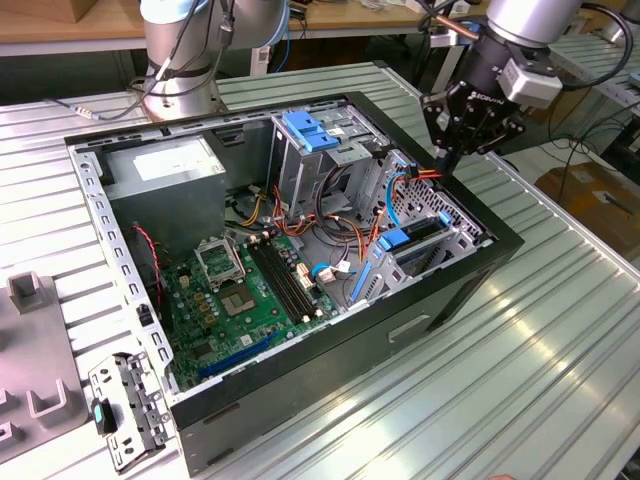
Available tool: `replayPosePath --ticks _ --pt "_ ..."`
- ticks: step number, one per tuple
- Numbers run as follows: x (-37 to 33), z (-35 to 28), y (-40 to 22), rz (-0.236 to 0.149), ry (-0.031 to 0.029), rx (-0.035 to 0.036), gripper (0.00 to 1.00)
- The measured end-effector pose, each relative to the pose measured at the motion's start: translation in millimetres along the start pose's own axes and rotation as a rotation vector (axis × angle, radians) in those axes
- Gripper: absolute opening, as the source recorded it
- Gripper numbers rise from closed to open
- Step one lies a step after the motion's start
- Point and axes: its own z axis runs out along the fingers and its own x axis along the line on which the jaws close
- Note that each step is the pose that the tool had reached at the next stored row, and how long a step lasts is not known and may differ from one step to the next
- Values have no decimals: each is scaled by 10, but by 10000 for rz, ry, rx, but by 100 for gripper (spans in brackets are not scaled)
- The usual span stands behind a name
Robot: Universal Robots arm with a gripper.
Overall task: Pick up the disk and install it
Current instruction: 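Insert the first disk wire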
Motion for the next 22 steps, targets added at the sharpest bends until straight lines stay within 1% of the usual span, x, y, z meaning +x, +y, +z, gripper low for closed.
replayPosePath --ticks 11,14,22 --pt "-73 0 53 13 0 1 17" --pt "-73 0 53 374 3 -7 17" --pt "-74 2 53 1565 12 -32 17"
